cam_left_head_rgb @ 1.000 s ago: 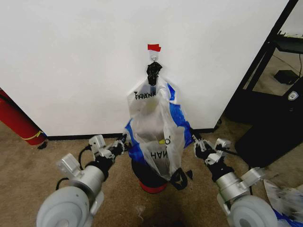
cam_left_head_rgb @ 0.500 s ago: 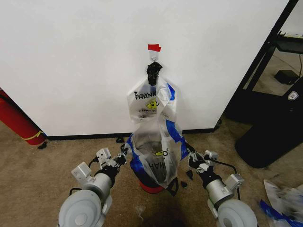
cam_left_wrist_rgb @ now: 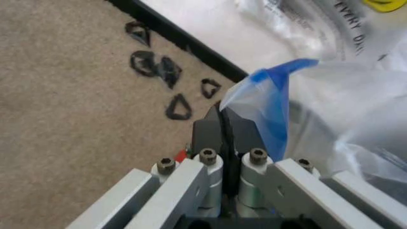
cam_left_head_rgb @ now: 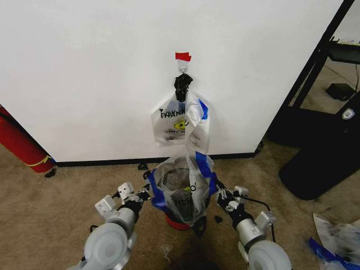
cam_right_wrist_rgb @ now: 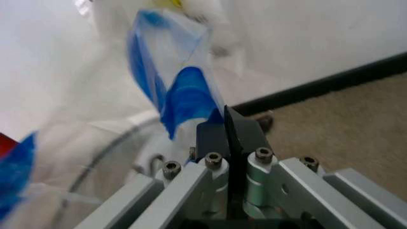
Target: Pick up the garbage bag from the wall and place it over the trash bin.
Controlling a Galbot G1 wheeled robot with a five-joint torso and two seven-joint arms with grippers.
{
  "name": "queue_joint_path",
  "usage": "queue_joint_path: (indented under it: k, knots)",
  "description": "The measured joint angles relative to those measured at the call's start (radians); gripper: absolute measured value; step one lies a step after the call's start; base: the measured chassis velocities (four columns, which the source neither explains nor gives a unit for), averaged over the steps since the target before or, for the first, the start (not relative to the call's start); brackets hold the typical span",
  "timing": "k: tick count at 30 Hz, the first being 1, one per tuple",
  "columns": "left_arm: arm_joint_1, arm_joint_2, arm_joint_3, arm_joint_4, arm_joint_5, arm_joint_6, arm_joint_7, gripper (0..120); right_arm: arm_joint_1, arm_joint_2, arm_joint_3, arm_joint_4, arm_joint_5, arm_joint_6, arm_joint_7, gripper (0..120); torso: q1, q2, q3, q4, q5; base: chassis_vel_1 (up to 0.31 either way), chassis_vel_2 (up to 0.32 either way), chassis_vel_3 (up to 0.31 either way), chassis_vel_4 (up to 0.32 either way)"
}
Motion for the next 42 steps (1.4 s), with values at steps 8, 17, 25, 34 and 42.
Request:
queue_joint_path:
  k: [8, 17, 25, 34, 42]
  knots:
    - [-0.008, 0.01, -0.003, 0.003, -0.021, 0.043, -0.028, 0, 0.004, -0.001, 0.01, -0.022, -0.006, -0.032, 0.037, 0, 0.0, 0.0, 0.0, 0.0001, -0.0002, 0.0, 0.0, 0.0, 0.0]
    - [0.005, 0.009, -0.024, -0.114, -0.021, 0.075, -0.065, 12, -0.004, 0.02, -0.008, -0.002, -0.01, -0.037, 0.04, 0, 0.0, 0.0, 0.0, 0.0001, -0.0001, 0.0, 0.0, 0.0, 0.0]
    - [0.062, 0.046, -0.106, -0.196, -0.028, 0.092, -0.09, 44, -0.002, 0.023, -0.001, -0.001, -0.009, -0.036, 0.04, 0, 0.0, 0.0, 0.0, 0.0, -0.0002, 0.0, 0.0, 0.0, 0.0]
    - [0.257, 0.089, -0.109, -0.214, 0.035, 0.128, 0.15, 78, -0.003, 0.02, 0.011, -0.006, -0.004, -0.03, 0.039, 0, 0.0, 0.0, 0.0, 0.0003, -0.0001, 0.0, 0.0, 0.0, 0.0]
    - [0.169, 0.069, -0.059, -0.14, 0.004, 0.218, 0.146, 99, -0.004, 0.019, 0.019, -0.005, 0.004, -0.028, 0.037, 0, 0.0, 0.0, 0.0, -0.0002, -0.0001, 0.0, 0.0, 0.0, 0.0]
